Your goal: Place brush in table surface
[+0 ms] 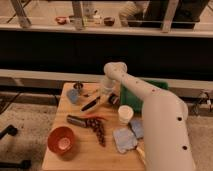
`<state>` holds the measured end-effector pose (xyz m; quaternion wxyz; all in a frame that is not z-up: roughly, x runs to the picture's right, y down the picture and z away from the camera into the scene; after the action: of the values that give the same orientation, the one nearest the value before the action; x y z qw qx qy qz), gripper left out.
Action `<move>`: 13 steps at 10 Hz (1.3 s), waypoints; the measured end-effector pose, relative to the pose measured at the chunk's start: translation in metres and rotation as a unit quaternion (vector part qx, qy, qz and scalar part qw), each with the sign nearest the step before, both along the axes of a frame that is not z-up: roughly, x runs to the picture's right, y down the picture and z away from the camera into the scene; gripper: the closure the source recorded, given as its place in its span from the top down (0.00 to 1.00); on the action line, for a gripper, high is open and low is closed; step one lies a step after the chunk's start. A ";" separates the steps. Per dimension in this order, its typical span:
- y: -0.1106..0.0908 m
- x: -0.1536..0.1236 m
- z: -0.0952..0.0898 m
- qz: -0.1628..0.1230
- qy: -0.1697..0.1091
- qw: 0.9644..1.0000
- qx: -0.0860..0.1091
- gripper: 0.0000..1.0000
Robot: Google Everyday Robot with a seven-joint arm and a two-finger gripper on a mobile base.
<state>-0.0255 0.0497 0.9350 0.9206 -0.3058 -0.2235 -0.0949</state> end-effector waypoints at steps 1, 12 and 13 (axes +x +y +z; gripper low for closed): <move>0.000 0.000 0.000 -0.001 -0.001 1.000 -0.001 0.75; 0.000 0.001 -0.003 -0.014 -0.008 1.000 -0.014 0.80; 0.000 0.001 -0.004 -0.015 -0.010 1.000 -0.015 0.80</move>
<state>-0.0242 0.0495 0.9313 0.9122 -0.3216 -0.2296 -0.1081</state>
